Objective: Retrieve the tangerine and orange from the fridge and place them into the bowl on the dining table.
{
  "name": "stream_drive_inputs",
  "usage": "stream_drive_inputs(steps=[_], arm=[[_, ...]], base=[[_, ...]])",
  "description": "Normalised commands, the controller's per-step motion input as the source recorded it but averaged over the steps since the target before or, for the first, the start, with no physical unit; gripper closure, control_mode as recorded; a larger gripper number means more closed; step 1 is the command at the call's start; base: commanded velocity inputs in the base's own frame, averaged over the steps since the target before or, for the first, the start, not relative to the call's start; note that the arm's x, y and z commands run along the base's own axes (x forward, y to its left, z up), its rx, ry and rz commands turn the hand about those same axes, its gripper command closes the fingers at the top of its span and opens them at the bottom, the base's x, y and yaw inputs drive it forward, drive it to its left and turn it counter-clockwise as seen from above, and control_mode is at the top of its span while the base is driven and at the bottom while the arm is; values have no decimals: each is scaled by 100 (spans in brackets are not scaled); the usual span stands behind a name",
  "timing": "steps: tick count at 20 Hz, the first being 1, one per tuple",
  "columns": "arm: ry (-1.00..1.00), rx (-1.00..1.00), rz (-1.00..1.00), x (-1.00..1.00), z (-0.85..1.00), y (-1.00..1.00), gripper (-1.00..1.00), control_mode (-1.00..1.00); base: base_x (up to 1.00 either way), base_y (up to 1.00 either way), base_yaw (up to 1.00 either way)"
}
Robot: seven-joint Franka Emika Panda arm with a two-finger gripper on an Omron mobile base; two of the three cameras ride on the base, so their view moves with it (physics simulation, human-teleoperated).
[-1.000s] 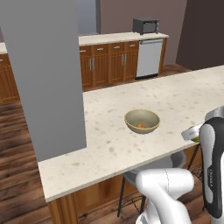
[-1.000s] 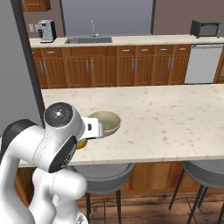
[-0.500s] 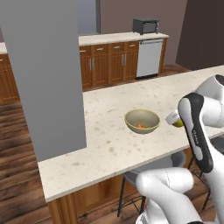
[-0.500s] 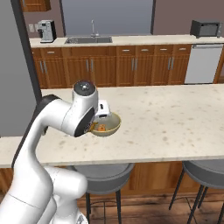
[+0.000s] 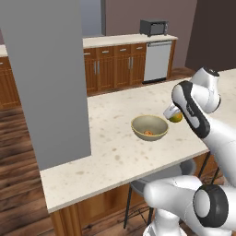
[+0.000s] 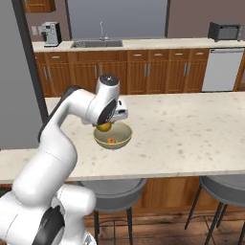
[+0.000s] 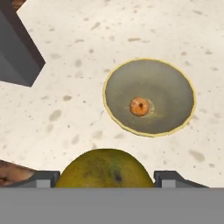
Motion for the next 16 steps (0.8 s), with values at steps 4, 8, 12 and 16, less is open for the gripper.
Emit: stream_drive_inputs(steps=[4,8,12,16], arm=[[1,0,5,59,-23,0,100,-100],[0,0,4,48,-24,0,100,-100],[0,0,4,40,-25,0,100,-100],[0,-1,4,22,-37,6,100,-100]], base=[[0,0,0],[0,0,0],[0,0,0],[0,0,0]])
